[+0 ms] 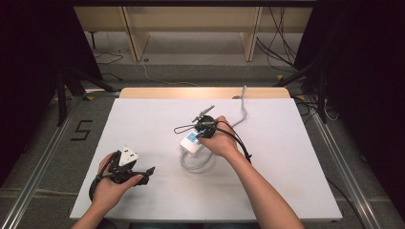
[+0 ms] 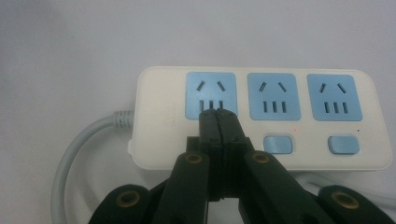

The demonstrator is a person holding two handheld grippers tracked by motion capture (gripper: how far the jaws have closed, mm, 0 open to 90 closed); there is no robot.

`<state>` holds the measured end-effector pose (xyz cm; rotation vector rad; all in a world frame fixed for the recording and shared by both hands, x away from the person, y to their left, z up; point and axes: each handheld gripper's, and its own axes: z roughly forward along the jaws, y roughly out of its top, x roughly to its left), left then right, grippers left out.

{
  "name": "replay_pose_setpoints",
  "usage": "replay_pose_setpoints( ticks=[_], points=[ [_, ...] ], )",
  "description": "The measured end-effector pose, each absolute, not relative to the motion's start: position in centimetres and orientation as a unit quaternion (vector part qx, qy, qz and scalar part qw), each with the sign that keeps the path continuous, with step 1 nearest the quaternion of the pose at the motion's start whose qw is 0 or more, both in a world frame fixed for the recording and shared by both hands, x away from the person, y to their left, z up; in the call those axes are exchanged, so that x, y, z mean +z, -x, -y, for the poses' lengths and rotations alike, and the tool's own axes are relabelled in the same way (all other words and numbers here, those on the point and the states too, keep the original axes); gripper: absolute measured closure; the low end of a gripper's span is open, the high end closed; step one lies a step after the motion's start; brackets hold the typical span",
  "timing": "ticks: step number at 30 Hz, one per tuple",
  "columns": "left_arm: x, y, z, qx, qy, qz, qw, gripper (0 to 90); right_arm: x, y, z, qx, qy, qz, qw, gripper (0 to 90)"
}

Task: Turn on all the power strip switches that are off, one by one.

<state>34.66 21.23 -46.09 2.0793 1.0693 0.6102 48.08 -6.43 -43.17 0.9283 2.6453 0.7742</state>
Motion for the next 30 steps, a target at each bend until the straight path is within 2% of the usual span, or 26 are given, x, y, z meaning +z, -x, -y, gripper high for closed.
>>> replay_pose_setpoints(
  ticks=[30],
  points=[
    [-46.08, -34.66, -21.23, 0.236, -0.805, -0.413, 0.355, 14.9, -43.98, -48.78, 5.75, 0.244, -0.322, -0.908, 0.106, 90.0]
  ],
)
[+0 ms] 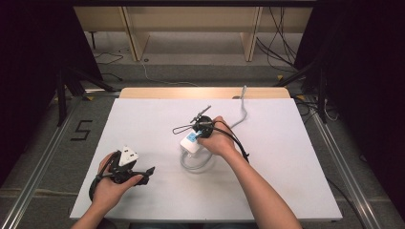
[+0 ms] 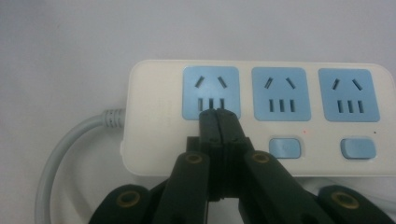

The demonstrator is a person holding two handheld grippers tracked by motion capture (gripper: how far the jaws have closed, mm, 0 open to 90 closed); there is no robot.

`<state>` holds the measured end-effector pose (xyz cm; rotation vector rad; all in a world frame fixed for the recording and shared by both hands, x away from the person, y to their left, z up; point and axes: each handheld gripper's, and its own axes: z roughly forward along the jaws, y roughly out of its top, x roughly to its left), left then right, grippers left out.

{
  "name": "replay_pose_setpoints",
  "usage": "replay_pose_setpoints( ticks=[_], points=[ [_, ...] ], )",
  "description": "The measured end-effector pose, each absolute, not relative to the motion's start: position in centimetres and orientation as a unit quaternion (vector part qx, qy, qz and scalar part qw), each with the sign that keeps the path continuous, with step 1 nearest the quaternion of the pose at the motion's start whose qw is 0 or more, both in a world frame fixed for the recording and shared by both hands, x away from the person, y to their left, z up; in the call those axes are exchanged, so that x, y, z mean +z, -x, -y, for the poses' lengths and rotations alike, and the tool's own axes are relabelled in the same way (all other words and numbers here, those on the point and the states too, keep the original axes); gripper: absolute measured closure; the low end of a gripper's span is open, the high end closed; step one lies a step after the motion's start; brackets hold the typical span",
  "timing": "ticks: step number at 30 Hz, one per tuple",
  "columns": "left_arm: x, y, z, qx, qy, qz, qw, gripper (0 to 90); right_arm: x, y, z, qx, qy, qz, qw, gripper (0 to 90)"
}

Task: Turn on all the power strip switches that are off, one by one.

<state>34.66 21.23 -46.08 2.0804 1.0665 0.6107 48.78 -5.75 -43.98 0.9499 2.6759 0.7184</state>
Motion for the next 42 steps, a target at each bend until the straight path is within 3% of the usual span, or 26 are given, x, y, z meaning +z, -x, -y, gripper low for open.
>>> replay_pose_setpoints(
  ticks=[42],
  points=[
    [-46.06, -34.66, -21.26, 0.236, -0.805, -0.413, 0.355, 15.1, -43.65, -49.07, 5.16, 0.219, -0.319, -0.916, 0.099, 90.0]
  ],
)
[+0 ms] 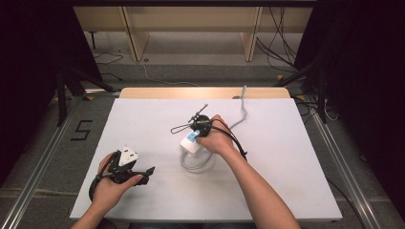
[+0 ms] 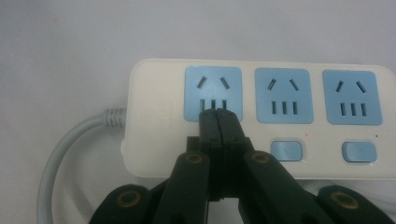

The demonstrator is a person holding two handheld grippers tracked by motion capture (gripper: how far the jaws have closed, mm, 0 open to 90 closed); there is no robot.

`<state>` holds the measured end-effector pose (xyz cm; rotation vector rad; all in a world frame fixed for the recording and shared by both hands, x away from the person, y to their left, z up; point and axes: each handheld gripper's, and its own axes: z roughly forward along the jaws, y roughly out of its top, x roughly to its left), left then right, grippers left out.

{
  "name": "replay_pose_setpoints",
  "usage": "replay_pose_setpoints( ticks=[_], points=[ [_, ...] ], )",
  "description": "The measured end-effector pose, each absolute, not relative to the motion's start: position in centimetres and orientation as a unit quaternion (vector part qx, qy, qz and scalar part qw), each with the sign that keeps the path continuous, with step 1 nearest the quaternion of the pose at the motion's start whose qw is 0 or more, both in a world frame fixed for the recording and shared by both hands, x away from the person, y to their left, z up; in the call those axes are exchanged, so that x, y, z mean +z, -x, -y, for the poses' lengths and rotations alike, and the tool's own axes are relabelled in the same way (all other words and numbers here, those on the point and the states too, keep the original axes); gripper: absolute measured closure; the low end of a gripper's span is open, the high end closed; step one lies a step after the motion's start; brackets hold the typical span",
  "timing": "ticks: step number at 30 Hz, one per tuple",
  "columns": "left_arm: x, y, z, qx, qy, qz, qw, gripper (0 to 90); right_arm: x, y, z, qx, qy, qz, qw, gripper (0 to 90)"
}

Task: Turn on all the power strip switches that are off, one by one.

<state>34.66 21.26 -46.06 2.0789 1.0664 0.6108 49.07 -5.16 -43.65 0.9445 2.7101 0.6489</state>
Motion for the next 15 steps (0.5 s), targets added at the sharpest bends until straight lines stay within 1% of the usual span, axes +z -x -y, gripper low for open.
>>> replay_pose_setpoints(
  ticks=[15],
  points=[
    [-46.06, -34.65, -21.23, 0.237, -0.805, -0.412, 0.355, 15.1, -43.88, -48.94, 4.91, 0.211, -0.318, -0.918, 0.106, 90.0]
  ],
)
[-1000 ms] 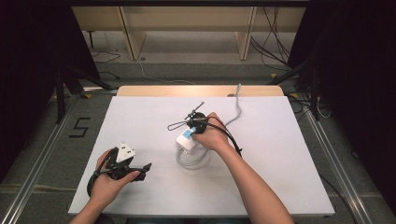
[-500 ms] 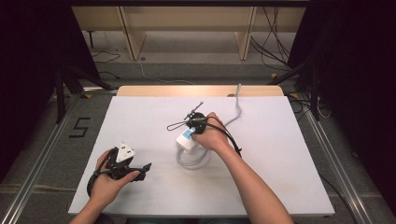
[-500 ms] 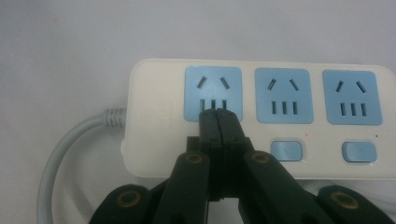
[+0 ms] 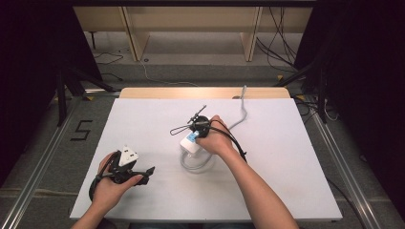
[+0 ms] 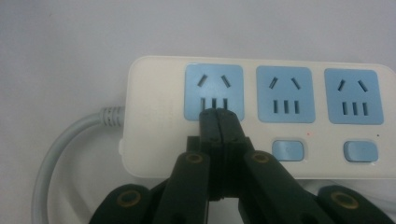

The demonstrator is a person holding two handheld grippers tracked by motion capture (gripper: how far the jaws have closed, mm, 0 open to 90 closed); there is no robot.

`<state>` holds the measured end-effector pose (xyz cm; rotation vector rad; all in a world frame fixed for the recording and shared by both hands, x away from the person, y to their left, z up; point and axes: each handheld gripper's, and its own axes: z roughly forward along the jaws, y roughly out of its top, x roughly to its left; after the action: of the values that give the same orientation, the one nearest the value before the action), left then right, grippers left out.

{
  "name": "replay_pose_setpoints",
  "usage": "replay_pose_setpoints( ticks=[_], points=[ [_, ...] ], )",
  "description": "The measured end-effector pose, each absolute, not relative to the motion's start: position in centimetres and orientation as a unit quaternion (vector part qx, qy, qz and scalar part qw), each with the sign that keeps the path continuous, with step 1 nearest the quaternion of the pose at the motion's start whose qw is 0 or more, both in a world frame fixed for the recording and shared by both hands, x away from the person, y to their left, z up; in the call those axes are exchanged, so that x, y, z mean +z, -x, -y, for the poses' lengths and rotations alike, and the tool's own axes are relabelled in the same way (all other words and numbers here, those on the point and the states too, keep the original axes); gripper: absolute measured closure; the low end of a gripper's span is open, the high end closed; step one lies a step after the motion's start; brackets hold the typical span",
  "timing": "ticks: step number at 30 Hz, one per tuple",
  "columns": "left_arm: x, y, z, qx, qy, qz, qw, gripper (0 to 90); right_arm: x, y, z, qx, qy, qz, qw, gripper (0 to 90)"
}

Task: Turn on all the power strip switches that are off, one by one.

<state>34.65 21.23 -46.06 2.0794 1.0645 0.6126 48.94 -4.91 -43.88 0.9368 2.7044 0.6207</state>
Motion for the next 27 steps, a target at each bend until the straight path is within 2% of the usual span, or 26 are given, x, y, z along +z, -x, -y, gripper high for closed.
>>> replay_pose_setpoints(
  ticks=[19, 27],
  points=[
    [-46.03, -34.61, -21.21, 0.238, -0.805, -0.412, 0.354, 15.1, -44.02, -48.92, 4.84, 0.208, -0.327, -0.916, 0.104, 90.0],
    [-46.09, -34.67, -21.27, 0.237, -0.805, -0.413, 0.355, 15.1, -43.61, -48.92, 5.17, 0.222, -0.331, -0.909, 0.119, 90.0]
  ],
)
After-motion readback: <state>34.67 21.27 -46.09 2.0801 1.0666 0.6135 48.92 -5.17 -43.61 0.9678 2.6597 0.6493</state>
